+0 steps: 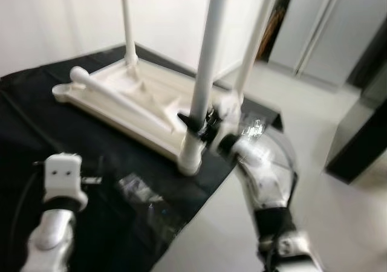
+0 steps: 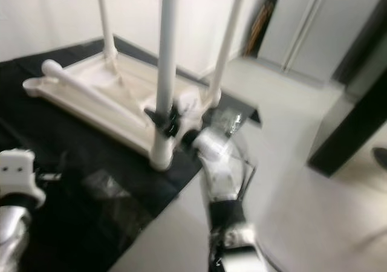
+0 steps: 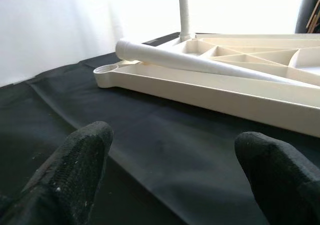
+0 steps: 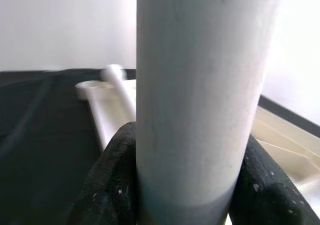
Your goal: Building children table
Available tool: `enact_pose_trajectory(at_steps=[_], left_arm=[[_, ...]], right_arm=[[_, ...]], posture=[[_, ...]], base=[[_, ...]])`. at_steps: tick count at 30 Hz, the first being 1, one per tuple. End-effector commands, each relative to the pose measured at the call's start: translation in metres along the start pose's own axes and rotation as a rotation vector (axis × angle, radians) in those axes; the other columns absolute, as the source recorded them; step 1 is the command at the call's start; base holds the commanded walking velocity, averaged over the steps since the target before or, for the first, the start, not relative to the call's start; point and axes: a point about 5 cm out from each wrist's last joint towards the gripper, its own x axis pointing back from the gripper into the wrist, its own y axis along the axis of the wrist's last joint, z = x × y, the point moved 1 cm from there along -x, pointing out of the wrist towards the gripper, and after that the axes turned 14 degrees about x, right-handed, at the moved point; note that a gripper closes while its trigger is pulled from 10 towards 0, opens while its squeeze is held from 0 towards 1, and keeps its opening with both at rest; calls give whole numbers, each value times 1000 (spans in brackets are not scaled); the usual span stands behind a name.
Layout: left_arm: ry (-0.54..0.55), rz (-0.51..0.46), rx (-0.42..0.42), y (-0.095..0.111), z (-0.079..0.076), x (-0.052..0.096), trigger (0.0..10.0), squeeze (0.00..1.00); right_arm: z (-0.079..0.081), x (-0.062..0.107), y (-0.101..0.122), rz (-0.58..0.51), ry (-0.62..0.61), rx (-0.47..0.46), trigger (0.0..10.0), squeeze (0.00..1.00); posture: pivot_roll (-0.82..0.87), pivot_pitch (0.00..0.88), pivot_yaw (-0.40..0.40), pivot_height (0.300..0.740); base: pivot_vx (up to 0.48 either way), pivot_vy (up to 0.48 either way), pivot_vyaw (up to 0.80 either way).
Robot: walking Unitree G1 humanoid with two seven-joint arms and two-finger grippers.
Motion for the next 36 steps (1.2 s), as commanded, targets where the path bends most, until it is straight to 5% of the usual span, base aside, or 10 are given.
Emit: enact_pose_trajectory(at_steps=[1, 5, 6, 12, 13, 16, 22, 24, 25, 36], left_arm=[[-73, 16, 31, -2, -3, 0, 10000, 0], [-279, 23, 79, 1, -17, 9, 10000, 0], [-422, 56, 76, 0, -26, 22, 10000, 0], [-679, 161, 130, -8, -42, 57, 10000, 0], [-719, 177, 172, -8, -44, 63, 10000, 0], [-763, 181, 225, -8, -48, 67, 10000, 0], [-800, 175, 337, -7, -53, 66, 10000, 0], [-812, 174, 371, -7, -54, 64, 10000, 0], [-832, 170, 398, -6, -54, 63, 10000, 0], [-863, 159, 431, -3, -53, 69, 10000, 0]], right_arm=[[2, 9, -39, 193, -25, 34, 0, 0], [-6, 0, -32, 169, -34, 58, 0, 0], [-8, -3, -30, 162, -21, 55, 10000, 0], [-18, -9, -17, 98, 53, 42, 10000, 110], [-24, -10, -11, 66, 79, 46, 10000, 816], [-29, -11, -4, 31, 148, 35, 10000, 1000], [-47, -2, 13, -56, 392, 111, 10000, 1000], [-54, 9, 17, -73, 570, 190, 10000, 725], [-65, 20, 16, -32, 789, 268, 10000, 0], [-81, 10, 3, 100, 776, 385, 10000, 0]], posture=[[-33, 80, -112, 740], [-41, 77, -109, 740], [-40, 76, -107, 740], [-43, 87, -102, 740], [-43, 87, -102, 740], [-43, 88, -104, 740], [-40, 90, -109, 740], [-37, 90, -108, 740], [-20, 96, -111, 740], [2, 105, -114, 740]], base=[[0, 0, 0], [0, 0, 0], [0, 0, 0], [0, 0, 0], [0, 0, 0], [0, 0, 0], [0, 0, 0], [0, 0, 0], [0, 0, 0], [0, 0, 0]])
